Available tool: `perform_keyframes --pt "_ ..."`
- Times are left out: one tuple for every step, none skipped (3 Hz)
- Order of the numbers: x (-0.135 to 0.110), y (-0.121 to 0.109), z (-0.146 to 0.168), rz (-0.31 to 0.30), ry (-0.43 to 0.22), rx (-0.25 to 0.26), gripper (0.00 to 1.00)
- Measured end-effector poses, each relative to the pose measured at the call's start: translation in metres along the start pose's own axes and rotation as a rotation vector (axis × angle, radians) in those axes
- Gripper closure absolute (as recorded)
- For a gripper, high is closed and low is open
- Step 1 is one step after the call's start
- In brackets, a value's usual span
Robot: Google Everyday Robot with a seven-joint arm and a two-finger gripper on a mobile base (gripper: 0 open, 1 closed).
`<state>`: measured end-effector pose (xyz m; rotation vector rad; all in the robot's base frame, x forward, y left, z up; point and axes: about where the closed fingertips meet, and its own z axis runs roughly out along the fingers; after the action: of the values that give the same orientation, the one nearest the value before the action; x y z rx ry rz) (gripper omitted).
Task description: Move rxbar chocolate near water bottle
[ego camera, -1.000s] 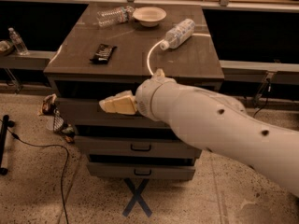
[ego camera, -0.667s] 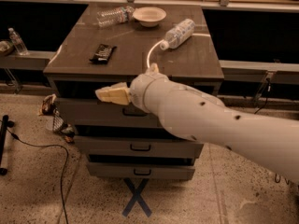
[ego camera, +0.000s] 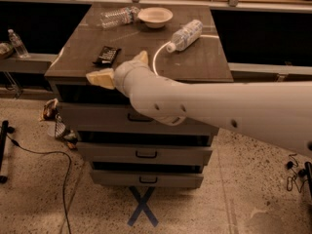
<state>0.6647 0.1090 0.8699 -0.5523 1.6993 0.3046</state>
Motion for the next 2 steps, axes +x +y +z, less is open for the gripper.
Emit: perform_keyframes --pt "-0.011 0.013 0.036 0.001 0.013 0.027 0.0" --pt "-0.014 0.02 0.065 0.027 0.058 0.025 0.0"
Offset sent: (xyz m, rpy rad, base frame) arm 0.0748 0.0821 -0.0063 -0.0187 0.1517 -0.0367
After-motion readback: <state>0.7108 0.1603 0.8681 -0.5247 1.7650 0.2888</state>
